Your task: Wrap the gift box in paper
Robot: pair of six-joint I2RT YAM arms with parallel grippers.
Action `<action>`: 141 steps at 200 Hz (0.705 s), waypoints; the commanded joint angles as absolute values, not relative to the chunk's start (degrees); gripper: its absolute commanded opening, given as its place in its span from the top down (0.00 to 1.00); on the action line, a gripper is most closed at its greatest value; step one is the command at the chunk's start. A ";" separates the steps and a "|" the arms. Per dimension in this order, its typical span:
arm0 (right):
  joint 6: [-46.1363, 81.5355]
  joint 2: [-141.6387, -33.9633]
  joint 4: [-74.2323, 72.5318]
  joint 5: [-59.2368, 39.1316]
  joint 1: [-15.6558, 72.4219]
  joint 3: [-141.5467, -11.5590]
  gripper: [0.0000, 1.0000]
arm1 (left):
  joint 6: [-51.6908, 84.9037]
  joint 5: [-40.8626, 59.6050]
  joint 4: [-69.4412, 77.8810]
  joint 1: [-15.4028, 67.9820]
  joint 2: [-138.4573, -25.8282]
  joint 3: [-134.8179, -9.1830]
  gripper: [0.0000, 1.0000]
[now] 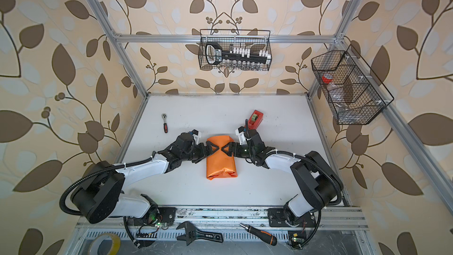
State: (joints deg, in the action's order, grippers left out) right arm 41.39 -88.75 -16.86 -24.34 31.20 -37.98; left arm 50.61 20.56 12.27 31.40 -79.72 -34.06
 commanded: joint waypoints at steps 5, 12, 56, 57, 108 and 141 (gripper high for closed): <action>43.04 -89.65 -19.93 -26.10 31.25 -39.21 0.15 | 51.83 22.65 16.20 30.72 -80.29 -37.64 0.05; 43.36 -89.61 -20.26 -26.16 31.23 -39.15 0.15 | 52.17 23.05 16.78 30.83 -80.50 -37.94 0.05; 44.26 -87.62 -21.22 -25.79 31.14 -39.09 0.18 | 52.49 23.46 16.97 30.78 -79.56 -39.33 0.07; 44.28 -87.58 -21.25 -25.77 31.12 -39.10 0.18 | 52.48 23.51 16.96 30.73 -79.46 -39.40 0.07; 44.59 -84.81 -21.56 -25.13 31.14 -39.37 0.19 | 51.43 23.20 15.86 30.76 -77.49 -39.61 0.06; 44.89 -83.73 -21.80 -25.14 31.19 -39.37 0.19 | 51.06 22.47 15.54 30.74 -76.08 -39.32 0.06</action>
